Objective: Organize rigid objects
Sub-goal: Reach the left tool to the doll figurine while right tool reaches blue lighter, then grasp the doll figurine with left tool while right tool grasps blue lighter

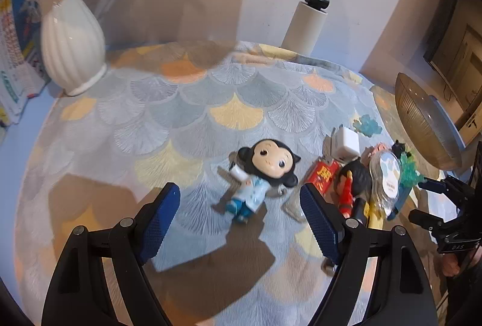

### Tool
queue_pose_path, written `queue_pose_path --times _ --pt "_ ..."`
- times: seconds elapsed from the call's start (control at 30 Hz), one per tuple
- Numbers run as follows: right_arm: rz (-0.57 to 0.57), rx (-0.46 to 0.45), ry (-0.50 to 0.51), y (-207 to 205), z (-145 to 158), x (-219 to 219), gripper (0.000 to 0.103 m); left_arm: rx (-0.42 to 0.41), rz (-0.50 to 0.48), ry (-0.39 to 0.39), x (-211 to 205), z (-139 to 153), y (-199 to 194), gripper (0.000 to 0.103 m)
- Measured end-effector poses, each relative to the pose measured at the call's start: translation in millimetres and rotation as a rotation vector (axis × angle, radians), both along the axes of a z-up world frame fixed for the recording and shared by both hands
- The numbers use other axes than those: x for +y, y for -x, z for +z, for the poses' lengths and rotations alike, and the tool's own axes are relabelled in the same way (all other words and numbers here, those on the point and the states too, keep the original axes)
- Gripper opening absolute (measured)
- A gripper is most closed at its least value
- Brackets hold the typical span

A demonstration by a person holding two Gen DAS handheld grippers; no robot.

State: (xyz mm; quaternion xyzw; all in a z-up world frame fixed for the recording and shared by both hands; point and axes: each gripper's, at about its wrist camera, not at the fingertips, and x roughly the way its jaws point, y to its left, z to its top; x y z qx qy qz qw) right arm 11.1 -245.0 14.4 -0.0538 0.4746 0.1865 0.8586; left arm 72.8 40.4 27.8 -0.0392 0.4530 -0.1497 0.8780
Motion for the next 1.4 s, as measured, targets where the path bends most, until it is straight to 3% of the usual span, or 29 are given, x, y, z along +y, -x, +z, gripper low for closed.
queue_pose_path --times 0.3,0.33,0.4,0.47,0.67,0.83,0.93,1.07,1.13,1.23,1.4 --pt "0.113 0.011 -0.058 -20 -9 25 0.083 0.013 -0.062 -0.016 -22 -10 -21 0.079" --pt "0.122 0.010 -0.056 -19 -9 26 0.083 0.011 -0.062 -0.014 -23 -10 -23 0.076" --pt "0.155 0.020 -0.070 -12 -8 30 0.083 0.015 -0.072 -0.010 -26 -11 -27 0.058" --pt "0.206 0.034 -0.106 5 -6 34 0.077 0.013 -0.088 -0.022 -30 -11 -26 0.053" --pt "0.386 0.065 -0.154 66 -3 69 0.073 -0.014 -0.109 -0.056 -34 -9 -6 0.053" --pt "0.325 0.008 -0.110 74 7 70 0.073 -0.019 -0.090 -0.047 -24 -9 21 0.053" --pt "0.337 0.028 -0.135 68 9 71 0.073 -0.029 -0.073 -0.032 -17 -10 33 0.053" --pt "0.362 0.043 -0.005 69 -9 95 0.055 -0.029 -0.053 -0.008 -14 -11 39 0.053" --pt "0.350 -0.006 0.008 71 -8 104 0.047 -0.033 -0.047 -0.010 -14 -10 43 0.053" --pt "0.354 -0.026 0.033 78 -9 116 0.027 -0.037 -0.051 -0.012 -17 -8 53 0.053" --pt "0.426 -0.043 0.042 111 -9 134 0.025 -0.047 -0.067 -0.011 -21 -3 76 0.039"
